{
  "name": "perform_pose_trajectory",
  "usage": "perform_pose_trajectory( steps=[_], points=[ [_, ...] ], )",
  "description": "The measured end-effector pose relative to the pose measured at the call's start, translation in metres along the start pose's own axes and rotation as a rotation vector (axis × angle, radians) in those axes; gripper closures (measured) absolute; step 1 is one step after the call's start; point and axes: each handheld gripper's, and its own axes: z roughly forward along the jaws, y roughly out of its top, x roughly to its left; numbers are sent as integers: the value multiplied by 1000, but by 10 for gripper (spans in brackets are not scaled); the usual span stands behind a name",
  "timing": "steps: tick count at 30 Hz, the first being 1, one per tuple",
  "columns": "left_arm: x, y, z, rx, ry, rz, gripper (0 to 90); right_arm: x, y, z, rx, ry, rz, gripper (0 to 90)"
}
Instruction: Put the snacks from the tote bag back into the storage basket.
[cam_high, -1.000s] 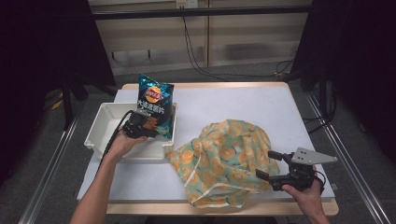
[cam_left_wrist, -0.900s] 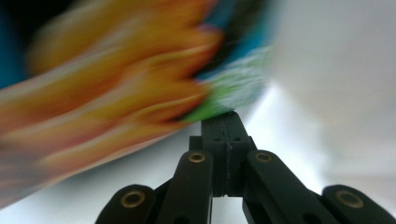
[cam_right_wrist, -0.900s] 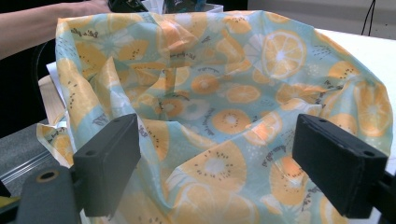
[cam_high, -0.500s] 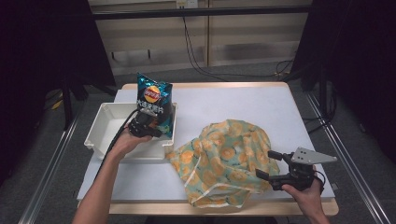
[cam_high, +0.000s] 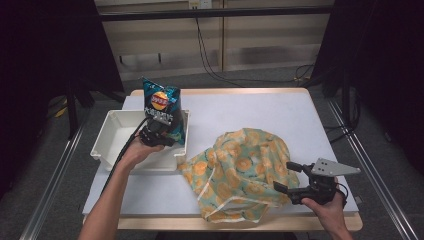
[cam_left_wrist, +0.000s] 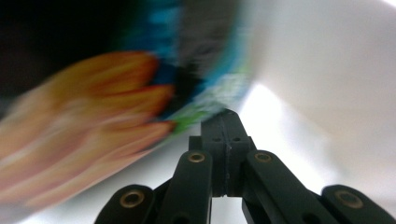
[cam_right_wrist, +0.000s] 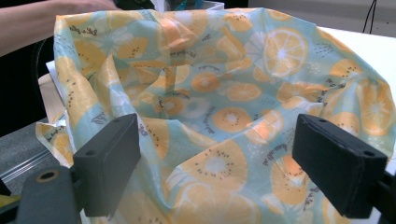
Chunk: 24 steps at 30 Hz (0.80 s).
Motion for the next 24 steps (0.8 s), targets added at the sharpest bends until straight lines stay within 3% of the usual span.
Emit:
perform_pose_trajectory(
  steps=[2, 3, 4, 5, 6, 7, 9, 11, 12, 13, 14, 15, 16, 17, 19, 20, 24],
  points=[
    [0, 2, -4, 16, 3, 37, 900, -1, 0, 1, 3, 0, 4, 151],
    [0, 3, -4, 6, 5, 32, 900, -1, -1, 1, 6, -1, 5, 151],
    [-3, 3, -2, -35, 12, -25, 900, 0, -1, 2, 8, 0, 3, 151],
    [3, 4, -5, 14, 10, 47, 900, 0, -1, 3, 8, 4, 0, 151],
    [5, 5, -3, 12, 13, 39, 900, 1, -1, 3, 9, 4, 0, 151],
    [4, 5, 0, -17, 18, -2, 900, 1, -1, 3, 8, 3, 1, 151],
    [4, 5, 3, -38, 38, -38, 900, 1, 0, 3, 6, 1, -3, 151],
    [6, 5, 6, -33, 37, -54, 900, 0, -1, 2, 4, -2, 2, 151],
    [9, 6, 5, 19, 30, 9, 900, 0, -1, 1, 4, -2, 2, 151],
    [6, 6, 8, -14, 29, -25, 900, -1, -1, 0, 5, -1, 4, 151],
    [8, 7, 6, 35, 29, 28, 900, -1, -1, 0, 4, -4, 5, 151],
    [5, 7, 10, -1, 33, -22, 900, -1, -1, 0, 2, -5, 3, 151],
    [8, 8, 8, 33, 29, 20, 900, -1, -1, -1, 2, -5, 4, 151],
    [9, 8, 8, 36, 31, 29, 900, -1, -1, -1, 2, -6, 4, 151],
    [8, 7, 9, 20, 19, 24, 900, 0, 0, -1, 1, 0, 1, 151],
    [4, 5, 12, -33, 18, -44, 900, 0, 0, -1, 2, -1, 2, 151],
    [2, 0, 6, -72, 0, -51, 900, 0, 0, -2, -2, -5, -2, 151]
  ],
)
